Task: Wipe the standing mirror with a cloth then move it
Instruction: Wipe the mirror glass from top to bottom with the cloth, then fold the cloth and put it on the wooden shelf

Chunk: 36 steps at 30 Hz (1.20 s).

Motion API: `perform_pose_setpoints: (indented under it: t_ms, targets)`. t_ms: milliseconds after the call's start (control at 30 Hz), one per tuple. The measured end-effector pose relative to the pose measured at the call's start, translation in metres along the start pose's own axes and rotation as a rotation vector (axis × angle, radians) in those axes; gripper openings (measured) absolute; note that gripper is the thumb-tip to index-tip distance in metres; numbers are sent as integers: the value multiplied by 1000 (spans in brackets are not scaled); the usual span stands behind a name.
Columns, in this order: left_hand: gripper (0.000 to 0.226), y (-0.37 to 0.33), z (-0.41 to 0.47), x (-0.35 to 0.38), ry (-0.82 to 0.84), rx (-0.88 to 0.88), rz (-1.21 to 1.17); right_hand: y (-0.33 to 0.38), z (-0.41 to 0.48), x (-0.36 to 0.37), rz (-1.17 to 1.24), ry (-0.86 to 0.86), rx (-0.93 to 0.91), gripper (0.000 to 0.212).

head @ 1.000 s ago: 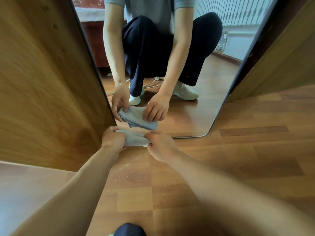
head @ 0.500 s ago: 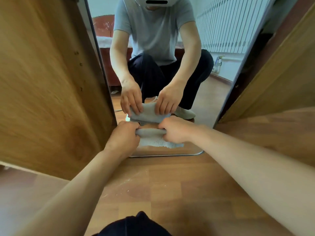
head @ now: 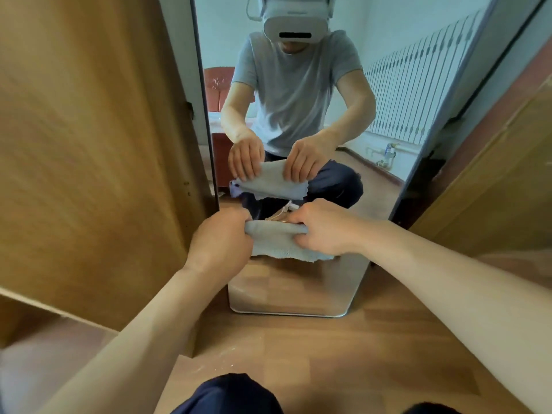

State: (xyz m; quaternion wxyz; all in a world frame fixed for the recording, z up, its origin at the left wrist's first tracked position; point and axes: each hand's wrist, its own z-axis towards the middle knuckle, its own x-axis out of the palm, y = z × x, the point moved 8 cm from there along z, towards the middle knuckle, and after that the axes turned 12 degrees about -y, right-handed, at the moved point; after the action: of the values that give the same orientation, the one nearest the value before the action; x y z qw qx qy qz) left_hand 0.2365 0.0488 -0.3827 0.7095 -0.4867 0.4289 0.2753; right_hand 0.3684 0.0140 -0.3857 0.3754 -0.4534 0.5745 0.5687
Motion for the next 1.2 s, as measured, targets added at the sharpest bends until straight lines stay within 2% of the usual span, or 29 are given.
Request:
perform_pose_setpoints:
  t_ms: [67, 200, 400, 533, 667, 967, 1033, 1133, 1200]
  targets:
    - [14, -18, 9, -36, -8, 4, 14, 16, -1, -41, -2, 18, -9, 20]
    - [15, -55, 30, -112, -54, -2, 12, 46, 1, -131, -6, -15, -27, 32]
    - [13, -109, 52, -212, -122, 16, -23, 75, -3, -238, -10, -88, -24, 29]
    - [20, -142, 62, -279, -196, 64, -31, 95, -10, -311, 14, -151, -22, 31]
    - [20, -167, 70, -340, -229, 59, -33, 123, -15, -370, 1, -156, -62, 15]
    - [19, -217, 83, -484, -308, 80, -11, 190, -22, -502, -19, -225, -131, 7]
    - [18, -226, 84, -512, -333, 80, -11, 205, -26, -529, -16, -254, -149, 11]
    - [16, -236, 82, -551, -372, 74, 6, 230, -32, -565, -17, -298, -183, 35]
    - [14, -240, 79, -575, -400, 71, 8, 244, -36, -586, -11, -327, -200, 39]
